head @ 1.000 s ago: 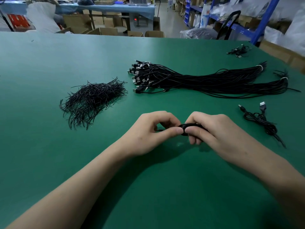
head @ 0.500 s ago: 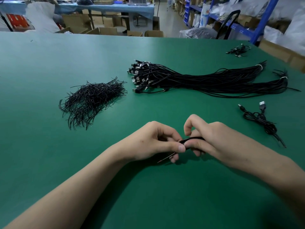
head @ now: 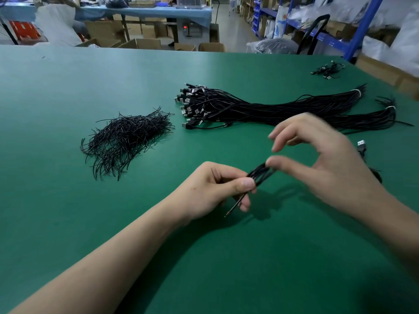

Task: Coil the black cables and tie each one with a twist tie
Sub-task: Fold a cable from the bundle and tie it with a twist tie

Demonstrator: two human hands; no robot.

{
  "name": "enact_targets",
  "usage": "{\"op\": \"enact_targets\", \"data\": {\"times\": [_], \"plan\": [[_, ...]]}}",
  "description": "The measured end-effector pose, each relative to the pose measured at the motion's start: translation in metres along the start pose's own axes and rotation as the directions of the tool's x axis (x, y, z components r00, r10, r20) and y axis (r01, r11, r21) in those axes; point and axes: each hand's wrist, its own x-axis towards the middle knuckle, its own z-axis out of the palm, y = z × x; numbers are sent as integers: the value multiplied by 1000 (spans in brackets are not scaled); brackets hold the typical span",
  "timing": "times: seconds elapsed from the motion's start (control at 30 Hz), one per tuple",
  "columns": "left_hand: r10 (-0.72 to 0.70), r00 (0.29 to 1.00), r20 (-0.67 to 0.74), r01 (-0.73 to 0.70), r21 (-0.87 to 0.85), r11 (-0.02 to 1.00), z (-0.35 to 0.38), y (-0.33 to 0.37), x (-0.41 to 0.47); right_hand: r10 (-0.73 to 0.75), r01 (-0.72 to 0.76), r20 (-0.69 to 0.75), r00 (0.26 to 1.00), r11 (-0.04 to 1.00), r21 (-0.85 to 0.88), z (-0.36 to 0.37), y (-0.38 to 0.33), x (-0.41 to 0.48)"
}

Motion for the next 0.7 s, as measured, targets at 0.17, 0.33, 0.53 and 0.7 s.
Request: {"op": "enact_targets", "data": {"times": [0.17,0.33,0.53,0.7], "plan": [[120,926,-357,-99,78,992,1,-6,4,440,-403,-186,879,892,204,25,-3,-20],[261,885,-385,-209,172,963,14,-5,1,562,-676,423,711,381,632,58,-17,-9],[272,898,-345,-223,174,959,20,-3,0,471,-517,356,807,272,812,69,-23,8],[208,918,-338,-172,134,976,22,-8,-1,507,-492,279,816,353,796,76,-25,6]]}}
